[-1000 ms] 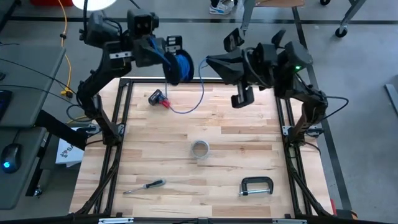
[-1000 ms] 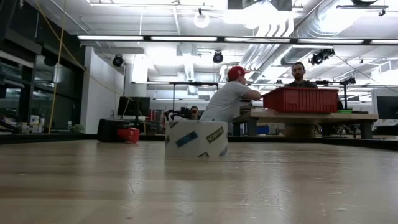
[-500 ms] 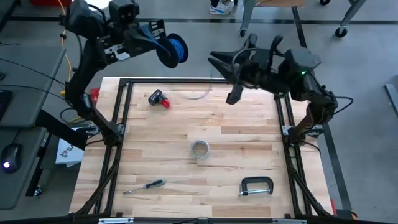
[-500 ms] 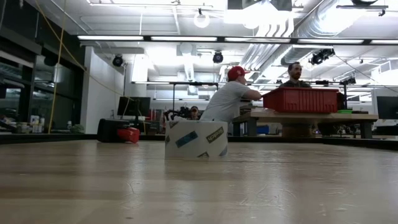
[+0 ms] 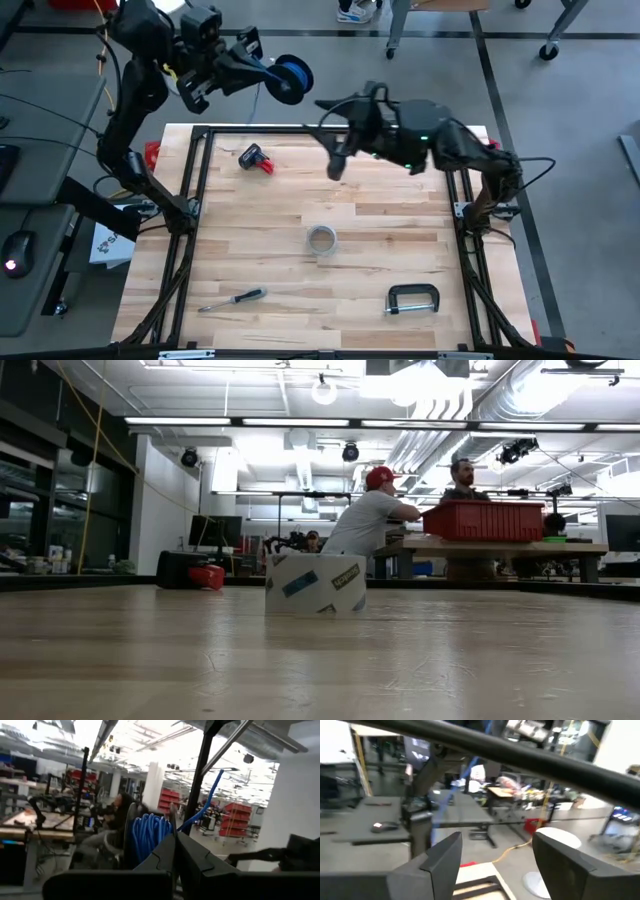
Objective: Coil cords
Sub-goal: Coil the blue wire on the spool
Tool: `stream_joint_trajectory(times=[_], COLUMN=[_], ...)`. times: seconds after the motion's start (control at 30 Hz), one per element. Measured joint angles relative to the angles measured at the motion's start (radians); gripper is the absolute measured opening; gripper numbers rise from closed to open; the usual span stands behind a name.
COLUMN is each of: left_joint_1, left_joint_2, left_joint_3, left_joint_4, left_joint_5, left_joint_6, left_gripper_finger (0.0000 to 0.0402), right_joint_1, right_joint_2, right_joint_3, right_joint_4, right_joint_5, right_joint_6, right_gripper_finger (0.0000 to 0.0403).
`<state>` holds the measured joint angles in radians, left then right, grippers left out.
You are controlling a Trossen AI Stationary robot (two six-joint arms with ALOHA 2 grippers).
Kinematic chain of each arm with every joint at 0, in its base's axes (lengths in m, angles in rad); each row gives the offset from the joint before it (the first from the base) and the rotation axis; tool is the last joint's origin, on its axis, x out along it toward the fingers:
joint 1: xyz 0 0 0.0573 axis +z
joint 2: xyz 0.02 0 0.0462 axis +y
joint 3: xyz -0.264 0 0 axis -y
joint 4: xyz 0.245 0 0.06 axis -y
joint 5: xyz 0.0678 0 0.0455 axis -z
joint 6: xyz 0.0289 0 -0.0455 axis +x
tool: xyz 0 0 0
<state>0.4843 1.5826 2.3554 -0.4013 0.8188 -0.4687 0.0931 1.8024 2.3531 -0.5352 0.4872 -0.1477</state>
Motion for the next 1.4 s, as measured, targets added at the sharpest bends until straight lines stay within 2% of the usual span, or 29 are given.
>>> stream_joint_trajectory(times=[0.23, 0.33, 0.53, 0.63, 0.7, 0.77, 0.83, 0.87, 1.13, 1.4], left_joint_1=[-0.008, -0.019, -0.052, -0.062, -0.063, -0.063, -0.063, -0.063, -0.04, 0.062], left_joint_2=[0.0, 0.0, 0.001, 0.0, 0.0, 0.0, -0.001, -0.002, -0.014, -0.069], left_joint_3=[0.0, 0.001, 0.001, 0.001, 0.001, 0.001, 0.001, 0.001, 0.001, 0.001], left_joint_4=[0.147, 0.186, 0.234, 0.264, 0.276, 0.282, 0.289, 0.296, 0.296, 0.144], left_joint_5=[-0.021, -0.021, -0.022, -0.021, -0.021, -0.022, -0.026, -0.031, -0.048, -0.112], left_joint_6=[-0.031, -0.05, -0.051, -0.054, -0.055, -0.059, -0.057, -0.054, -0.007, 0.016], left_gripper_finger=[0.0005, 0.0005, 0.0005, 0.0005, 0.0005, 0.0005, 0.0005, 0.0005, 0.0005, 0.0005], right_joint_1=[-0.047, -0.067, -0.102, -0.108, -0.102, -0.093, -0.085, -0.083, -0.07, -0.022], right_joint_2=[0.071, 0.104, 0.167, 0.175, 0.175, 0.175, 0.175, 0.175, 0.169, 0.102], right_joint_3=[0.0, 0.0, 0.0, 0.0, 0.0, 0.0, 0.0, 0.0, 0.001, 0.002], right_joint_4=[0.118, 0.166, 0.189, 0.181, 0.175, 0.168, 0.167, 0.169, 0.161, 0.078], right_joint_5=[-0.22, -0.254, -0.238, -0.258, -0.278, -0.28, -0.291, -0.304, -0.301, -0.303], right_joint_6=[0.125, 0.149, 0.148, 0.148, 0.14, 0.128, 0.124, 0.122, 0.126, 0.124], right_gripper_finger=[0.0236, 0.0236, 0.0229, 0.02, 0.0167, 0.0112, 0.004, 0.0021, 0.0002, 0.0001])
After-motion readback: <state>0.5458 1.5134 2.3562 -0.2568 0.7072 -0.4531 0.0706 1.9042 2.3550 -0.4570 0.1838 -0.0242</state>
